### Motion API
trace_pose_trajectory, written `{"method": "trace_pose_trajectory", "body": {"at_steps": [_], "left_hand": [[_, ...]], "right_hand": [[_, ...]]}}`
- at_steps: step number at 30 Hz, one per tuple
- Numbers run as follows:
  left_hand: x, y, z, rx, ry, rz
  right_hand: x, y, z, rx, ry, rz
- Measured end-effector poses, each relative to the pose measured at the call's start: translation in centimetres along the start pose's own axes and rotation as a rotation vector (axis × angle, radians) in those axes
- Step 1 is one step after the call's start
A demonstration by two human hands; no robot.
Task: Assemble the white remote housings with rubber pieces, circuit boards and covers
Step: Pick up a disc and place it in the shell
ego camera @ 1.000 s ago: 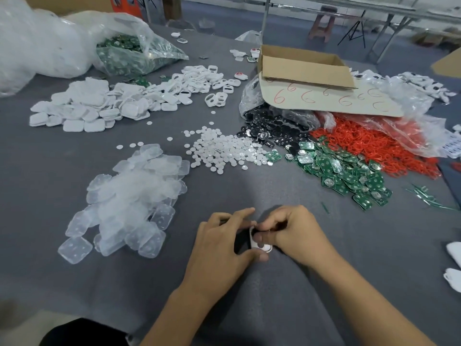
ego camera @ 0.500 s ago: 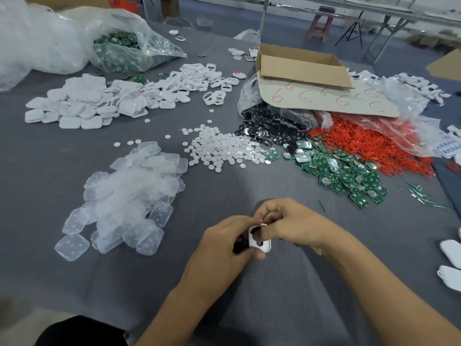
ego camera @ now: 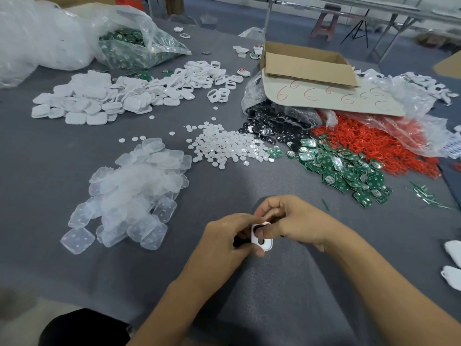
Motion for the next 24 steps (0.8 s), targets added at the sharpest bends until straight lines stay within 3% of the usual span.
{"method": "trace_pose_trajectory", "body": {"at_steps": [6, 11, 17, 19, 22, 24], "left_hand": [[0.0, -0.2, 0.0, -0.011, -0.008, 0.007], [0.2, -0.1, 0.5, -0.077, -0.021, -0.004], [0.0, -0.4, -0.1, -0.067, -0.072, -0.018], [-0.2, -0.4, -0.3, -0.056, -0.085, -0.022], [-0.4, -0.3, -0.4, -0.074, -0.089, -0.022], [-0.5, -0.2, -0.5, -0.091, -0.081, -0.024]], "right_hand": [[-0.5, -0.4, 1.0, 0.015, 0.134, 0.085], [0.3, -0.7, 0.6, 0.005, -0.026, 0.243], [0.9, -1.4, 1.1, 0.009, -0.072, 0.159], [-0.1, -3.4, 1.0, 0.011, -0.079, 0.321], [-2.9, -6.3, -1.2, 0.234, -0.143, 0.646], [-5.5, -6.5, -3.2, 0.346, -0.191, 0.72]]}}
Point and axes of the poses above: each hand's wrist, its own x-axis away from the middle knuckle, its own y-axis out of the palm, z = x × y, the point moved 9 cm from there along -x, towards the middle knuckle, and after that the axes turned 1 degree about -z, right-handed, at the moved point
